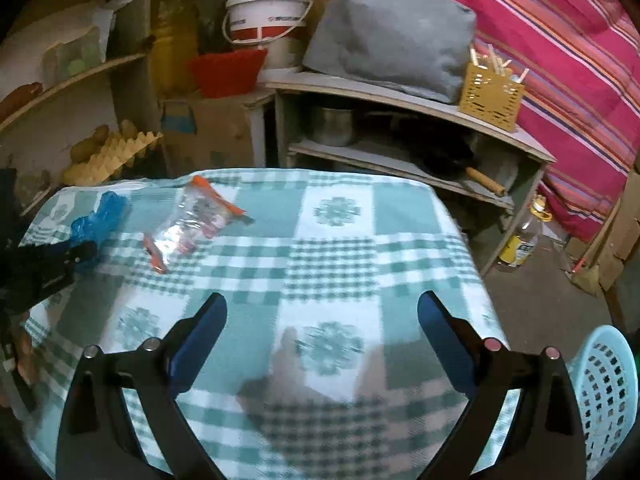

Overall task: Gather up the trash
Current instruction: 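Move both tools back over the table toward the remaining bags, then grasp the blue plastic bag with the left tool while the right tool grasps the clear bag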

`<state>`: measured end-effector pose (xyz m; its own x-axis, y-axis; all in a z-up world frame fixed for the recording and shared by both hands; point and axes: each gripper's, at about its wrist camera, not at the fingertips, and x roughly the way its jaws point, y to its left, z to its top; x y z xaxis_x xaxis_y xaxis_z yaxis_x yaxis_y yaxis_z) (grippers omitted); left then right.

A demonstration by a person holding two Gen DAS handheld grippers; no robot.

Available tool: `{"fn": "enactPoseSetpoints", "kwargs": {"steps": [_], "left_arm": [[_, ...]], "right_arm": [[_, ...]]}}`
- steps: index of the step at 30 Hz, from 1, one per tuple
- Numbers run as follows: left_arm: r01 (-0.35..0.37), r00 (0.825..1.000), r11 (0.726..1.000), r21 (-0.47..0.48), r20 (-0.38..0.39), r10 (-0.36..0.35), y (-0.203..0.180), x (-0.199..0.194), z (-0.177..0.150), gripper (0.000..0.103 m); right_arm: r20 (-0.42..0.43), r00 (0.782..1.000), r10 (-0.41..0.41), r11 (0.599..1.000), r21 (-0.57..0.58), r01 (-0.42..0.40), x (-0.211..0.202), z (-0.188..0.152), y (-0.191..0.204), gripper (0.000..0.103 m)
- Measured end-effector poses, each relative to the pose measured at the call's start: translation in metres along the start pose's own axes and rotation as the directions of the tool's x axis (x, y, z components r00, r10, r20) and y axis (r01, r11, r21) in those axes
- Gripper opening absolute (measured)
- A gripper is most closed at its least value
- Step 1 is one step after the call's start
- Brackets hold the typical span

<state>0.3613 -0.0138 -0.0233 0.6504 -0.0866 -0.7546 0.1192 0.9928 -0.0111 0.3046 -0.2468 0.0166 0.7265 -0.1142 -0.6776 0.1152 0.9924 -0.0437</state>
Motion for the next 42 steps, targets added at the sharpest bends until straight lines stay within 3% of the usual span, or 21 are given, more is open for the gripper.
{"fn": "enactPoseSetpoints", "kwargs": {"steps": [5,9,16,26,29,33,38,42], "left_arm": [[-0.118,0.991,0.993,0.019,0.066,0.117,0.014,-0.053,-0.021,0.030],[-0.102,0.986,0.994,-0.042,0.129,0.107,0.038,-0.082,-0.032,0.030],[-0.081,0.987,0.993,-0.091,0.130,0.093,0.072,-0.064,-0.029,0.030],[-0.117,0.979,0.982,-0.151,0.147,0.140,0.098,-0.057,-0.016,0.030],[-0.116,0.980,0.980,-0.159,0.143,0.139,0.101,-0.055,-0.013,0.030],[-0.117,0.980,0.980,-0.159,0.142,0.140,0.101,-0.053,-0.011,0.030],[-0.113,0.980,0.979,-0.167,0.147,0.138,0.102,-0.054,-0.011,0.030],[-0.120,0.979,0.981,-0.154,0.146,0.143,0.098,-0.055,-0.011,0.030]], "right_arm": [[-0.012,1.000,0.024,1.000,-0.002,-0.024,0.014,0.012,0.027,0.094],[-0.042,0.998,0.052,0.999,0.005,-0.051,0.033,0.022,0.049,0.094],[-0.057,0.998,0.035,0.998,0.053,-0.032,0.062,0.045,0.076,0.094],[-0.184,0.981,-0.060,0.990,0.115,0.082,0.119,0.052,0.085,0.094],[-0.193,0.981,-0.031,0.987,0.149,0.060,0.123,0.051,0.080,0.094],[-0.179,0.984,-0.026,0.995,0.095,0.044,0.121,0.053,0.085,0.093],[-0.169,0.984,0.061,0.994,0.100,-0.045,0.118,0.049,0.084,0.065],[-0.144,0.985,0.093,0.994,0.072,-0.083,0.110,0.047,0.087,0.038]]}}
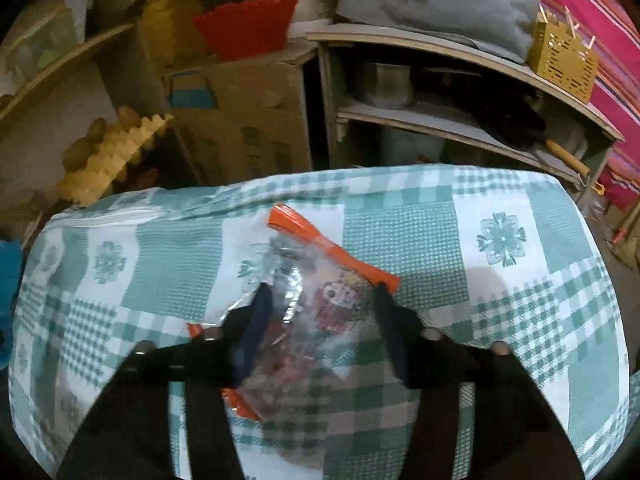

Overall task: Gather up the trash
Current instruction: 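Grasp the blue plastic bag with the left tool while the right tool grasps the clear bag, then carry the blue bag and clear bag over the basket with both tools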

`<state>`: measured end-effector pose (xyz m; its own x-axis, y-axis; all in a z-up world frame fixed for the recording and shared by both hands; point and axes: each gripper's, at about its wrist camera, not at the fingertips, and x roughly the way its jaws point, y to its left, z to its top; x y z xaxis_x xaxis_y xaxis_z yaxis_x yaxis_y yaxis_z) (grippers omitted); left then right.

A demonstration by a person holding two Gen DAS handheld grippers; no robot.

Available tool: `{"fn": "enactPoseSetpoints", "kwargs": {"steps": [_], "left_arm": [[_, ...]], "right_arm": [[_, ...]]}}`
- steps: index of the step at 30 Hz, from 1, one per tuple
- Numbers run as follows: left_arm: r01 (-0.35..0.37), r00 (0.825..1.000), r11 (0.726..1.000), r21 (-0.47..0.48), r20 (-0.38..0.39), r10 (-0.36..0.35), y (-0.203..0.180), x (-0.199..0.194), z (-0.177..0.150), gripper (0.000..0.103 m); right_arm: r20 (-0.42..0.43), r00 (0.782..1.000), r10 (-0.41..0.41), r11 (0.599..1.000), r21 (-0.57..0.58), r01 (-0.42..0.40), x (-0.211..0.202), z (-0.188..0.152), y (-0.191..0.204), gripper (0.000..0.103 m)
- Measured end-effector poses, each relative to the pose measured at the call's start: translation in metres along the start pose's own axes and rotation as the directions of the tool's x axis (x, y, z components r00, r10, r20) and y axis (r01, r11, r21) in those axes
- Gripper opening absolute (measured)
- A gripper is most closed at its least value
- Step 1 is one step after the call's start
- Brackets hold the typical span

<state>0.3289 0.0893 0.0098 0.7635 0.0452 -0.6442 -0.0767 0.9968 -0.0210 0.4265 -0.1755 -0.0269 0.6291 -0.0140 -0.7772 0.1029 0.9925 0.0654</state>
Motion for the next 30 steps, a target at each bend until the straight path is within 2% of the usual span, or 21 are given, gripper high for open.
{"fn": "enactPoseSetpoints", "kwargs": {"steps": [4,6,16,24,30], "left_arm": [[-0.006,1.000,1.000,0.020,0.011,0.006,-0.007,-0.007,-0.001,0.030],[0.001,1.000,1.000,0.017,0.015,-0.001,-0.009,-0.011,-0.001,0.030],[0.017,0.999,0.999,0.044,0.032,-0.019,-0.020,-0.030,-0.005,0.030],[0.015,0.998,0.994,0.105,0.058,-0.021,-0.043,-0.055,-0.014,0.030],[0.062,0.996,0.993,0.101,0.063,-0.069,-0.064,-0.075,-0.021,0.030]], "right_arm": [[0.031,0.999,-0.005,0.999,-0.043,0.006,-0.008,-0.004,0.002,0.022],[0.053,0.999,-0.003,0.999,-0.044,0.005,-0.016,-0.004,-0.003,0.019],[0.127,0.991,-0.029,0.997,-0.069,0.038,-0.075,-0.019,-0.052,0.018],[0.163,0.983,-0.079,0.993,-0.071,0.092,-0.143,-0.068,-0.117,0.018],[0.180,0.976,-0.119,0.993,-0.001,0.122,-0.182,-0.105,-0.176,0.018]]}}
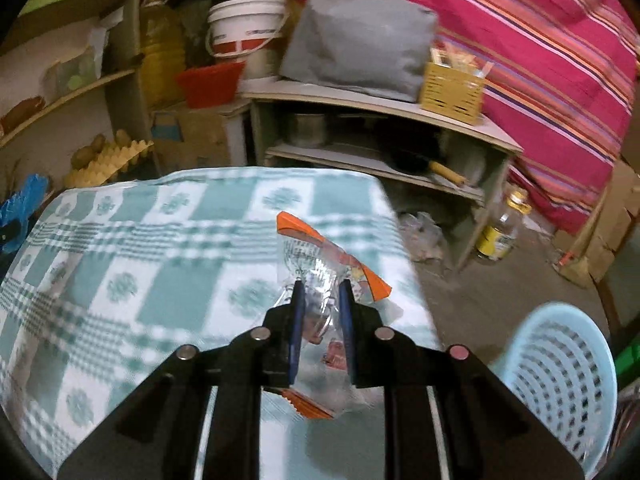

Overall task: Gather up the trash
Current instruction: 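Carry the blue bag and clear bag over the basket with both tools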

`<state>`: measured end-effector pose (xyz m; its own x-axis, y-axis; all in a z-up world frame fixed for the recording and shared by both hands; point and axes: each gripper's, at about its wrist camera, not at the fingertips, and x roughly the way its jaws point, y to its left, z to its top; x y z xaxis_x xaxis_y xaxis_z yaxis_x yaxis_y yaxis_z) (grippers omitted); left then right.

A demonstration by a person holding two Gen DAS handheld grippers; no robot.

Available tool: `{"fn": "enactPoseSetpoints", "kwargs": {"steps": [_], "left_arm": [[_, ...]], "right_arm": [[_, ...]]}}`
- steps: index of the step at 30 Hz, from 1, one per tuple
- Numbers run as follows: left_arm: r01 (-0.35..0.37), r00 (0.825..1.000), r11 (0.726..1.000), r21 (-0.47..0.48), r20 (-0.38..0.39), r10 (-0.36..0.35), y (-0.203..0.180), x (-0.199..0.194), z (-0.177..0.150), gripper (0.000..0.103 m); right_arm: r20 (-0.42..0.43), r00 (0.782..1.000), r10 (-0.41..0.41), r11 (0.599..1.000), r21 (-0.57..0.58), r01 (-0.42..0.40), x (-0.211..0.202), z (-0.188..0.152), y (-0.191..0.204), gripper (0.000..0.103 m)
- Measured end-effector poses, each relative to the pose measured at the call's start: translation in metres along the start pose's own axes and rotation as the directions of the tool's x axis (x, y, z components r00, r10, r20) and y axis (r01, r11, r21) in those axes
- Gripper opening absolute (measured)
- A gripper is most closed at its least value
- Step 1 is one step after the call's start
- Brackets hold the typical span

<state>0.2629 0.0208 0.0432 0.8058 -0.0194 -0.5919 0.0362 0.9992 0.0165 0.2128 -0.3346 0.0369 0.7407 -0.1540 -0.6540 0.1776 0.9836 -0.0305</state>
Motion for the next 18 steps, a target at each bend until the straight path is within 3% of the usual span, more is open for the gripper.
{"fn": "enactPoseSetpoints", "kwargs": {"steps": [9,14,18], "left_arm": [[0.037,0.999,0.996,0.081,0.024,-0.039,-0.061,-0.024,-0.007,0.030],[0.120,0.992,0.992,0.050,0.022,-0.121,-0.095,-0.034,-0.007,0.030],[0.151,0.987,0.984,0.095,0.033,-0.155,-0.138,-0.045,-0.014,0.030]], "right_arm": [[0.042,0.999,-0.003,0.994,0.112,-0.001,-0.029,-0.030,-0.073,0.018],[0.069,0.997,-0.024,0.988,0.156,0.013,-0.041,-0.039,-0.100,0.018],[0.084,0.996,-0.036,0.980,0.197,0.018,-0.055,-0.050,-0.127,0.018]]}}
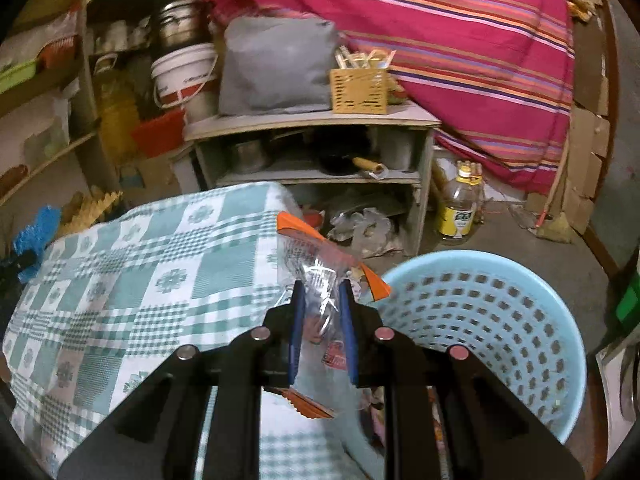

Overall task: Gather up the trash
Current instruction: 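Carry the blue bag and clear bag over the basket with both tools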

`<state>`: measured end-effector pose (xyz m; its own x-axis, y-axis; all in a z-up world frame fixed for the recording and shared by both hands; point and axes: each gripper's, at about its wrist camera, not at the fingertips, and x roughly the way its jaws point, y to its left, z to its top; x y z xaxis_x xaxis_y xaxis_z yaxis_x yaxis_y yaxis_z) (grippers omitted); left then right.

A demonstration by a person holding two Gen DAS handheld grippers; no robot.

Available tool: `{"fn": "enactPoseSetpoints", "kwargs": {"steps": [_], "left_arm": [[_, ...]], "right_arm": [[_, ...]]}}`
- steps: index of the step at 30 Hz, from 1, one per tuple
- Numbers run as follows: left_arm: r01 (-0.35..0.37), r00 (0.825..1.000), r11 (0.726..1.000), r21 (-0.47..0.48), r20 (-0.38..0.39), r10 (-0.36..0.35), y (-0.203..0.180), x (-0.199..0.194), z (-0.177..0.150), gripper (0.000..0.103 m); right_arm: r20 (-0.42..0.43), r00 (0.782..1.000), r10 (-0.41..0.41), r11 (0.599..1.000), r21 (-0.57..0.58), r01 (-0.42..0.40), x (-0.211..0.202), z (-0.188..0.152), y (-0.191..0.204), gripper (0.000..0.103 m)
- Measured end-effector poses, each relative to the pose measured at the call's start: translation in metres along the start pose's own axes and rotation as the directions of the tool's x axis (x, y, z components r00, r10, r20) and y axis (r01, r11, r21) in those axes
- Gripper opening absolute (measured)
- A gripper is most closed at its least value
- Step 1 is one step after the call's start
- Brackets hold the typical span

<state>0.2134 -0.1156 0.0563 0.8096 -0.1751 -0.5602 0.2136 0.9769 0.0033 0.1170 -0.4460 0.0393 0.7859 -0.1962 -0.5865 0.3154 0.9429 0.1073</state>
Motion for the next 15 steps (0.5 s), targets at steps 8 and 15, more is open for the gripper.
{"fn": "enactPoseSetpoints", "kwargs": {"steps": [8,15], "left_arm": [[0.130,0.990,0.988,0.082,0.036,-0.133,-0.090,-0.013,-0.003,0.030],[0.269,0.962,0.954,0.129,0.002,-0.271,-0.181,-0.006,-0.006,0.030]], "right_arm": [[0.023,0.998,-0.052,0.996,0.079,0.050,-0.031,-0.009,-0.075,0.018],[0.008,0.997,-0.081,0.987,0.139,0.079,-0.037,-0.019,-0.120,0.018]]}}
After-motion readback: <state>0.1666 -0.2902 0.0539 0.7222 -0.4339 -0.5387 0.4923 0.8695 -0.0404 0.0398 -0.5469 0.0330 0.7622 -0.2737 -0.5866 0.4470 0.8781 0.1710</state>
